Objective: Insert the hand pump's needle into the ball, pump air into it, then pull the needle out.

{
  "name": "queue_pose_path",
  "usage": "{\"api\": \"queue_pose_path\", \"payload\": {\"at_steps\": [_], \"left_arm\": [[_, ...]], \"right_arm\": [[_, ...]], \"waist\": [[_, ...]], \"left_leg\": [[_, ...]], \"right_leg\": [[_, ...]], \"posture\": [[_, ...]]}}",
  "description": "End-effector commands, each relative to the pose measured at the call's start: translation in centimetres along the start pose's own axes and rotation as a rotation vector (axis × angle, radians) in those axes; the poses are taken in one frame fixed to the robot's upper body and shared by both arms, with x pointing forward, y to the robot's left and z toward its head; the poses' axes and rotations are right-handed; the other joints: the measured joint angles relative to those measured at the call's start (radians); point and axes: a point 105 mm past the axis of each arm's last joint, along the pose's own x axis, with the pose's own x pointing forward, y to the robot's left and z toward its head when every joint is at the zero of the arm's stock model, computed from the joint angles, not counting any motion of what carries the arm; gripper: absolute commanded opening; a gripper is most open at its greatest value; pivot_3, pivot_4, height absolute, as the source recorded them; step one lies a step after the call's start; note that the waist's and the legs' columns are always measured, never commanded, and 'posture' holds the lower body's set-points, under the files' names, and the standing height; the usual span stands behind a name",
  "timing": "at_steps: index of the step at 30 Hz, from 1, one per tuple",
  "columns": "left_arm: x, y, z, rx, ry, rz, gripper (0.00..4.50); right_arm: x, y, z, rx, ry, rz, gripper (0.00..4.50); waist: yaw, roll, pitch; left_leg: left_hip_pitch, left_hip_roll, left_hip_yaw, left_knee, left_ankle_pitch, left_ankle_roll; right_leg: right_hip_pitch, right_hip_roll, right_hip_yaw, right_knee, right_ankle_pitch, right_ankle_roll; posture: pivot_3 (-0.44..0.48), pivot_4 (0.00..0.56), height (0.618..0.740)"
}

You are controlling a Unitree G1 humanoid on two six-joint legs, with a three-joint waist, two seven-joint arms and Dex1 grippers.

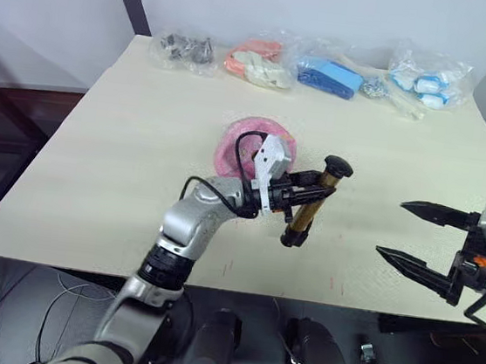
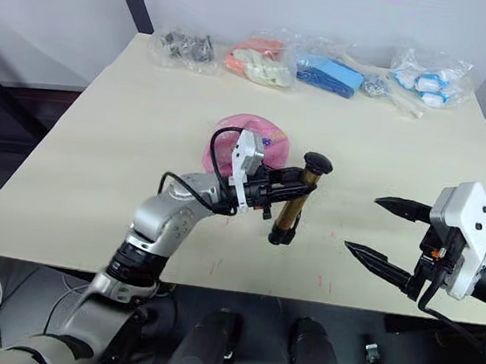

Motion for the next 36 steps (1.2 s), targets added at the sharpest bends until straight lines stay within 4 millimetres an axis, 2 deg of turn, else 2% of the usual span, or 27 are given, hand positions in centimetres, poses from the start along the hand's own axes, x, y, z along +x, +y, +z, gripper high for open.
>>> {"api": "queue_pose_path", "payload": {"at_steps": [1, 9, 16, 23, 27, 36], "left_arm": [[0.3, -0.1, 1.0, 0.106, -0.132, -0.002, 1.06], [0.0, -0.5, -0.4, 0.160, -0.240, 0.005, 1.06], [-0.4, -0.4, -2.7, 0.206, -0.244, 0.034, 1.06], [-0.7, -0.3, -3.9, 0.220, -0.239, 0.038, 1.06], [-0.9, -0.5, -4.2, 0.232, -0.237, 0.036, 1.06], [-1.5, -0.5, -4.5, 0.243, -0.222, 0.051, 1.06]], "right_arm": [[0.0, -0.4, 1.1, -0.030, -0.023, -0.029, 4.50], [0.5, -0.3, 1.5, -0.020, -0.034, -0.027, 4.50], [1.5, -0.3, 1.5, -0.013, -0.038, -0.018, 4.50], [5.2, -1.3, 0.6, 0.045, -0.028, -0.029, 4.50], [7.8, -1.8, 0.2, 0.111, -0.069, -0.030, 4.50], [10.7, -1.1, 1.1, 0.183, -0.125, 0.042, 4.50]], "waist": [[0.002, 0.000, 0.000], [0.002, 0.000, 0.000], [0.000, 0.000, 0.000], [-0.001, -0.001, -0.001], [-0.001, -0.001, -0.001], [-0.003, 0.000, -0.001]], "left_leg": [[0.000, 0.000, 0.000, 0.000, 0.000, 0.000], [-0.001, 0.000, 0.000, 0.000, 0.000, 0.001], [0.000, 0.000, 0.000, 0.000, 0.000, 0.001], [0.000, 0.001, 0.000, 0.000, 0.000, 0.001], [0.000, 0.000, 0.000, 0.000, -0.001, 0.001], [0.000, 0.001, -0.001, 0.000, -0.001, 0.001]], "right_leg": [[0.000, 0.000, 0.000, 0.000, 0.000, 0.000], [0.000, 0.000, 0.000, 0.000, 0.001, 0.002], [0.000, 0.001, 0.000, -0.001, 0.001, 0.002], [0.000, 0.001, 0.000, -0.001, 0.001, 0.002], [0.000, 0.001, 0.000, -0.001, 0.002, 0.002], [0.000, 0.001, -0.001, 0.000, 0.002, 0.001]], "posture": [[0.000, 0.150, 0.740], [0.000, 0.150, 0.740], [0.000, 0.150, 0.740], [0.000, 0.150, 0.740], [0.000, 0.150, 0.740], [0.000, 0.150, 0.740]]}}
